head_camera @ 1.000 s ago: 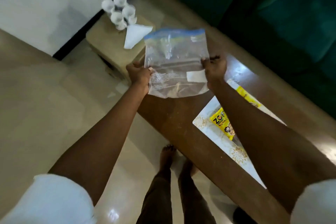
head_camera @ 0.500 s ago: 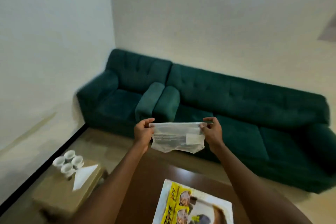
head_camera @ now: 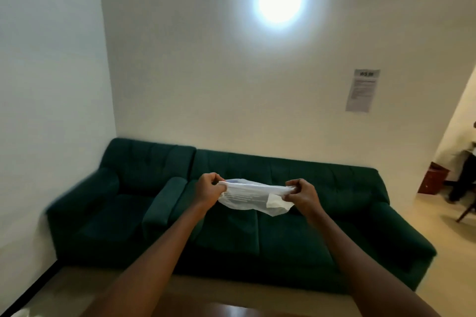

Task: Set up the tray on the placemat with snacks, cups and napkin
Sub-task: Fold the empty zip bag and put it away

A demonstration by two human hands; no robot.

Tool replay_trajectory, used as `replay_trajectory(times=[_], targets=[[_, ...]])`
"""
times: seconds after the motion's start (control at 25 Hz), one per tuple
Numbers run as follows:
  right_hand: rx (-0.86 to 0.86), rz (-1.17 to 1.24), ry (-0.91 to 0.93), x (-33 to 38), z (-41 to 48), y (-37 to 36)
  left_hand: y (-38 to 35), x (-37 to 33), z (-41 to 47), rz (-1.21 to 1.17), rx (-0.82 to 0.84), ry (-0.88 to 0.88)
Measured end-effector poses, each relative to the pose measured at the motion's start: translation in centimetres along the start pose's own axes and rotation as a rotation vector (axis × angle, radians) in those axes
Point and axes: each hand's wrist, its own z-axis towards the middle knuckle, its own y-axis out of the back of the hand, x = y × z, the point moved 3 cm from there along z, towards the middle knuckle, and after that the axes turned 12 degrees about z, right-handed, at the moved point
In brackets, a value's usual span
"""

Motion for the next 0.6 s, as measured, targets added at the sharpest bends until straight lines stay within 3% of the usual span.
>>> replay_trajectory(times=[0.16,0.2,0.4,0.52,0.6], targets=[[0.174,-0.755,0.063,1.5,-0.1,5.7,-2.4,-5.2,-1.8,-0.116,0.051,0.011],[0.221,-0.827,0.107,2.1,-0.3,6.3,-3.0,-6.5,-2.3,-0.127,0.039,0.010],[0.498,-0.576,0.216,4.7,-2.1,5.6,-5.8,-11.9,-3.8,-0.160,0.155,-0.110],[0.435,-0.445,0.245,5.0,-2.2,5.5,-5.5,-14.0,-3.8,-0.235,0.114,-0.161],[0.343,-0.251,0.206,5.0,-2.1,5.8,-4.7,-13.9,-4.2,-0.281,0.006,-0.073]])
